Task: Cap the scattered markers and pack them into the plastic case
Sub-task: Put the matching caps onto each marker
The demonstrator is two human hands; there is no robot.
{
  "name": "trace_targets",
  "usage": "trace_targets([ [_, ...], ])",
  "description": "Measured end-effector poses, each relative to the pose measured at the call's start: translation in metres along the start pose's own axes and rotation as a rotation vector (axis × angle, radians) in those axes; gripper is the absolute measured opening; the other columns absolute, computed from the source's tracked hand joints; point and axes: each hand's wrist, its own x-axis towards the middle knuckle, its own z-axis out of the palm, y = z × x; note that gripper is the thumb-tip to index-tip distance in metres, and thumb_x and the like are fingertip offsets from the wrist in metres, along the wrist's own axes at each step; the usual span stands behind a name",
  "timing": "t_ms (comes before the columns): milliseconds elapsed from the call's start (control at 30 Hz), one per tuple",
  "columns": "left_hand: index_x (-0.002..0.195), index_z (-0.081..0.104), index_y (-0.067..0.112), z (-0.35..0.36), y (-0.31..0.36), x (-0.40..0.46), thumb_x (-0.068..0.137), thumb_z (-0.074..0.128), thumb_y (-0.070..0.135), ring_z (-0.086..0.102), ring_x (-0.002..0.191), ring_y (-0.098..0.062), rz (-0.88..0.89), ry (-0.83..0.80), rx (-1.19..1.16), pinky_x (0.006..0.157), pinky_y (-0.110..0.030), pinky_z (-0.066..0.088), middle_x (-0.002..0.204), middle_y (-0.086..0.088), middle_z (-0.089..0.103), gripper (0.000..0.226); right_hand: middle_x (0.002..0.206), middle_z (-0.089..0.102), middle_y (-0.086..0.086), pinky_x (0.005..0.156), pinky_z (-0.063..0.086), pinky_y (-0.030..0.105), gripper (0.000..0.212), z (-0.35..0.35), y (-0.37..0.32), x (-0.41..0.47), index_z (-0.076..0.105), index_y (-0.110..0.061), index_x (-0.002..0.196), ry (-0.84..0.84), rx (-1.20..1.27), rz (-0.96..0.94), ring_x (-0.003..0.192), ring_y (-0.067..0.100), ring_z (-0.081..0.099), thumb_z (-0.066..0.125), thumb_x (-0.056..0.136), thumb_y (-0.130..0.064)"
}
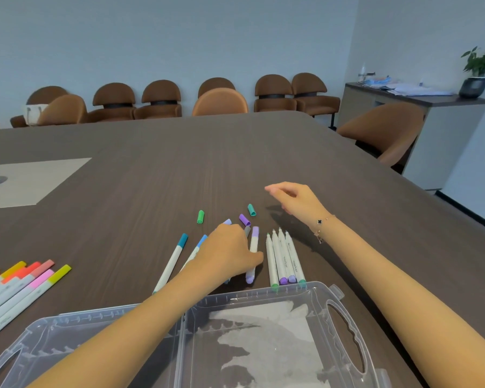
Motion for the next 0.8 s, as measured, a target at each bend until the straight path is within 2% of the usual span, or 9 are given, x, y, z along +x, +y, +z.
trace_targets([
  [67,0.051,0.049,0.023,0.003,-0.002,0.0,0.089,0.051,0.052,0.042,0.053,-0.004,-0.001,0.037,0.029,0.079,-0.017,0.039,0.051,0.007,0.046,0.048,0.117,0.063,-0.003,0.076,0.044,0.009,0.026,-0.006,0.01,0.002,0.065,-0.016,0.116,0.031,-0.042,0.01,0.101,0.007,0.055,0.05,0.096,-0.025],
  [167,0.06,0.053,0.019,0.003,0.002,0.001,0.089,0.048,0.057,0.051,0.054,-0.008,-0.004,0.098,-0.018,0.066,-0.015,0.041,0.054,0.005,0.05,0.048,0.117,0.064,0.0,0.086,0.046,0.019,0.023,-0.008,0.021,0.004,0.067,-0.015,0.112,0.012,-0.118,0.012,0.103,0.01,0.057,0.051,0.096,-0.018],
  [267,0.066,0.067,0.016,0.005,0.01,0.001,0.09,0.046,0.056,0.063,0.074,-0.008,0.022,-0.058,-0.048,0.087,-0.016,0.035,0.059,0.004,0.063,0.051,0.118,0.064,-0.001,0.087,0.043,0.019,0.023,-0.006,0.023,0.009,0.067,-0.016,0.111,-0.052,-0.199,-0.017,0.097,0.006,0.054,0.05,0.096,-0.018],
  [333,0.067,0.062,0.019,0.007,0.016,0.005,0.089,0.047,0.054,0.066,0.081,-0.007,0.026,-0.129,-0.055,0.093,-0.019,0.039,0.054,0.005,0.062,0.044,0.117,0.064,0.0,0.085,0.044,0.019,0.023,-0.005,0.02,0.015,0.067,-0.017,0.112,-0.113,-0.26,-0.051,0.095,0.007,0.055,0.05,0.096,-0.019],
  [433,0.078,0.05,0.023,0.007,0.022,0.013,0.089,0.052,0.048,0.065,0.071,-0.012,0.016,-0.157,-0.065,0.082,-0.021,0.05,0.051,0.004,0.055,0.027,0.119,0.063,0.0,0.088,0.045,0.02,0.023,-0.005,0.009,0.029,0.067,-0.017,0.112,-0.236,-0.326,-0.089,0.1,0.009,0.056,0.051,0.096,-0.019],
  [500,0.077,0.051,0.018,0.004,0.023,0.018,0.088,0.055,0.047,0.058,0.066,-0.011,0.009,-0.167,-0.077,0.071,-0.019,0.046,0.057,0.002,0.05,0.031,0.119,0.063,-0.001,0.089,0.044,0.02,0.023,-0.006,0.001,0.041,0.068,-0.017,0.112,-0.3,-0.338,-0.102,0.103,0.01,0.057,0.052,0.095,-0.019],
  [600,0.068,0.045,0.019,0.002,0.021,0.024,0.085,0.059,0.051,0.045,0.058,-0.01,0.007,-0.184,-0.051,0.053,-0.017,0.033,0.061,0.002,0.042,0.039,0.118,0.064,-0.001,0.09,0.044,0.02,0.023,-0.006,-0.001,0.052,0.068,-0.016,0.111,-0.328,-0.335,-0.106,0.1,0.007,0.056,0.052,0.095,-0.019],
  [700,0.068,0.043,0.019,0.001,0.021,0.028,0.082,0.061,0.055,0.041,0.056,-0.01,-0.005,-0.205,-0.037,0.05,-0.019,0.028,0.062,0.001,0.039,0.043,0.117,0.064,-0.001,0.092,0.046,0.022,0.022,-0.002,0.003,0.056,0.067,-0.017,0.112,-0.383,-0.342,-0.128,0.1,0.008,0.057,0.053,0.095,-0.018],
  [800,0.069,0.042,0.019,0.001,0.022,0.028,0.081,0.062,0.055,0.04,0.056,-0.01,-0.02,-0.22,-0.061,0.049,-0.02,0.027,0.063,0.001,0.04,0.043,0.117,0.066,-0.001,0.084,0.047,0.012,0.023,0.008,-0.001,0.062,0.067,-0.019,0.113,-0.5,-0.326,-0.186,0.103,0.008,0.061,0.056,0.093,-0.016],
])
